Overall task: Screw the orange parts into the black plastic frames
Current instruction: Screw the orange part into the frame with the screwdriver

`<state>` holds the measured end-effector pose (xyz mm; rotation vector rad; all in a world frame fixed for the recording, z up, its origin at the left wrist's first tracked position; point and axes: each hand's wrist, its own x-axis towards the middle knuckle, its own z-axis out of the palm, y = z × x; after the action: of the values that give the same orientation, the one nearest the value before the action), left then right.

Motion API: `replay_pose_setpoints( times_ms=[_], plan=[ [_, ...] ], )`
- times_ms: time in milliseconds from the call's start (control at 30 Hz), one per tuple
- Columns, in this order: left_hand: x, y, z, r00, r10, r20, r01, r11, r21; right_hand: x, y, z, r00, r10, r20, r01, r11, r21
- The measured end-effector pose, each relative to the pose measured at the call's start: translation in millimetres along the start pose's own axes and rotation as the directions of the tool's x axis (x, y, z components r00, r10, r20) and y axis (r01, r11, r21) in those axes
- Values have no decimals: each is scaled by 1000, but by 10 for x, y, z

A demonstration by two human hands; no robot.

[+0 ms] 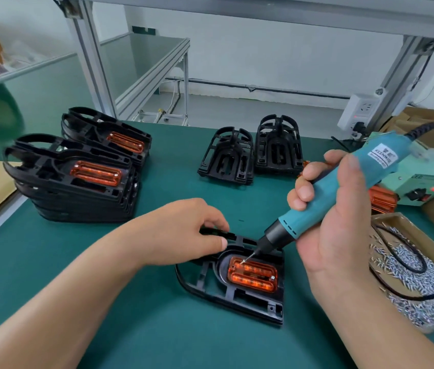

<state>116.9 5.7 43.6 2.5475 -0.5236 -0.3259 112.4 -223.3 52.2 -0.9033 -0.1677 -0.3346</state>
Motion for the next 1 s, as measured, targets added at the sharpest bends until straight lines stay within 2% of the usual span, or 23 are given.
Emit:
replay_pose_setpoints(
  times_ms=[200, 500, 800, 1000],
  plan=[
    [50, -29, 30, 1000, 22, -13, -22, 1000, 4, -39, 40, 39, 996, -20, 87, 22, 1000, -16],
    [72, -23, 45, 1000, 26, -5, -26, 1000, -14, -68, 72, 104, 990, -27, 140, 32, 999, -35],
    [37, 43, 27, 1000, -8, 23, 9, 999, -48, -86, 29, 301, 917, -61, 393, 102, 991, -84],
    [21, 62, 15, 999, -29, 27, 30, 999, -39, -84, 16, 282, 938, -47, 343, 84, 992, -96]
  ],
)
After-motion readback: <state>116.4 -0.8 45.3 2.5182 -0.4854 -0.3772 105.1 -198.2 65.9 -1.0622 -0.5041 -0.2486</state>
